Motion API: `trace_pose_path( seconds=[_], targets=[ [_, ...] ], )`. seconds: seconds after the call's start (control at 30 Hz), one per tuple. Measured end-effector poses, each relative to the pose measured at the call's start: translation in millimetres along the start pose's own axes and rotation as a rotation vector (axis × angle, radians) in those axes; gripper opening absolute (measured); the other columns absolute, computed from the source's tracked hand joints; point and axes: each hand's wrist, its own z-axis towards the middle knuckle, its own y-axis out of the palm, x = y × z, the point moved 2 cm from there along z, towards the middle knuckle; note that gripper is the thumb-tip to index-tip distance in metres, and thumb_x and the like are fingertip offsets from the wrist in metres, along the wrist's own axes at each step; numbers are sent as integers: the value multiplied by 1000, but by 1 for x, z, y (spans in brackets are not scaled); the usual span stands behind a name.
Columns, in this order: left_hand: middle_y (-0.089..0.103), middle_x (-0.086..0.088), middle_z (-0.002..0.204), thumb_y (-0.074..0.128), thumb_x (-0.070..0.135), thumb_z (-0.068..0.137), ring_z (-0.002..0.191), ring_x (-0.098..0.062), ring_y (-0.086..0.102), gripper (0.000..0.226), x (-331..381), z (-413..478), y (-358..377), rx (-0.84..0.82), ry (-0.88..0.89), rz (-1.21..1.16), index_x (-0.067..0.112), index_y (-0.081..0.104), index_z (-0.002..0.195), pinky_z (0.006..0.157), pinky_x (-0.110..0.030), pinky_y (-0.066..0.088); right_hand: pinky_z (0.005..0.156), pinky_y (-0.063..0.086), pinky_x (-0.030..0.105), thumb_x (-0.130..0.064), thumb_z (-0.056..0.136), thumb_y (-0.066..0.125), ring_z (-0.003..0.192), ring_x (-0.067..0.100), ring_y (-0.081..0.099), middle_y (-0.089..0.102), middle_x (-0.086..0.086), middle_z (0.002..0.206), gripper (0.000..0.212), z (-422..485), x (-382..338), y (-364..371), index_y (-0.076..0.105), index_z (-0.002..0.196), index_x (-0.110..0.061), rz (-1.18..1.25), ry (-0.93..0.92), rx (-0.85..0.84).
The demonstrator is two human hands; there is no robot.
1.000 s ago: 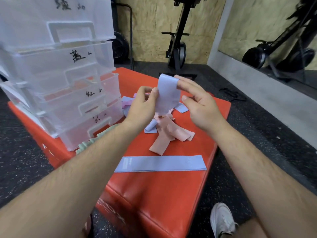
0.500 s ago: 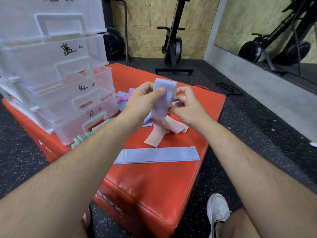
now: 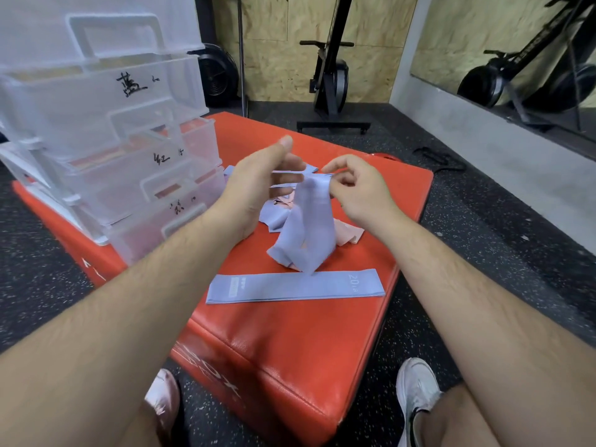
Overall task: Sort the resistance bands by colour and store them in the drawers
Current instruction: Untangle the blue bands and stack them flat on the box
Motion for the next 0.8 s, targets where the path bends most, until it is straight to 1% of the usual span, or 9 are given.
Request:
trace_pose_path(
  seconds=[0.1,0.23,0.4,0.47,0.53,0.6,0.67,0.73,0.8],
  targets=[
    [72,-1,102,72,25,87,86,-10,65,19,-9,1,-1,65,103,272,15,70,103,77,-32,54,54,42,24,5,87,54,55,12,50,62,13,70,22,-5,-9,-1,63,96,-12,35,-41,-30],
    [66,9,106,72,32,88,85,-6,58,31,-7,-3,4,32,98,447,28,67,118,77,-22,48,62,44,16,4,88,61,63,2,54,66,-2,80,19,-11,-16,1,67,93,-13,50,-104,-89],
    [63,6,79,70,23,91,71,-5,55,13,-5,-1,4,27,131,500,15,73,100,67,-21,47,64,45,14,7,88,54,74,2,59,68,0,92,26,-16,-21,-4,65,102,-12,123,-70,-92],
    [63,2,78,69,21,91,72,-8,56,11,-5,-1,2,33,146,494,14,71,98,67,-24,49,66,48,14,1,88,51,82,7,62,68,5,104,31,-16,-18,-5,62,112,-15,184,20,-131],
    [64,-4,81,68,19,92,71,-8,57,9,-4,-5,1,13,173,487,13,70,98,66,-23,51,77,51,18,-6,92,57,93,12,64,68,6,113,29,-16,-13,-1,60,120,-14,135,65,-192],
    [68,-10,86,68,19,92,71,-6,58,7,-2,-7,1,-16,199,492,14,69,97,64,-20,50,78,50,29,-14,97,61,85,15,63,68,4,99,20,-17,-7,3,62,114,-5,-34,2,-225],
    [69,-8,90,69,21,90,71,-6,58,7,-1,-9,0,-46,207,496,18,67,95,62,-20,48,64,40,32,-20,100,56,65,12,46,54,4,77,27,-16,-3,5,61,106,6,-178,-55,-228],
    [67,1,87,73,29,87,69,-5,56,10,0,-9,0,-70,218,538,25,67,94,60,-16,45,61,34,31,-22,103,52,62,10,39,46,3,72,31,-15,-6,7,60,106,8,-199,-76,-233],
    [64,9,80,73,30,87,63,-1,49,9,1,-11,1,-75,260,592,28,66,92,57,-12,40,66,37,33,-22,102,52,69,13,43,50,6,77,31,-16,-10,9,60,106,7,-164,-83,-257]
  ],
)
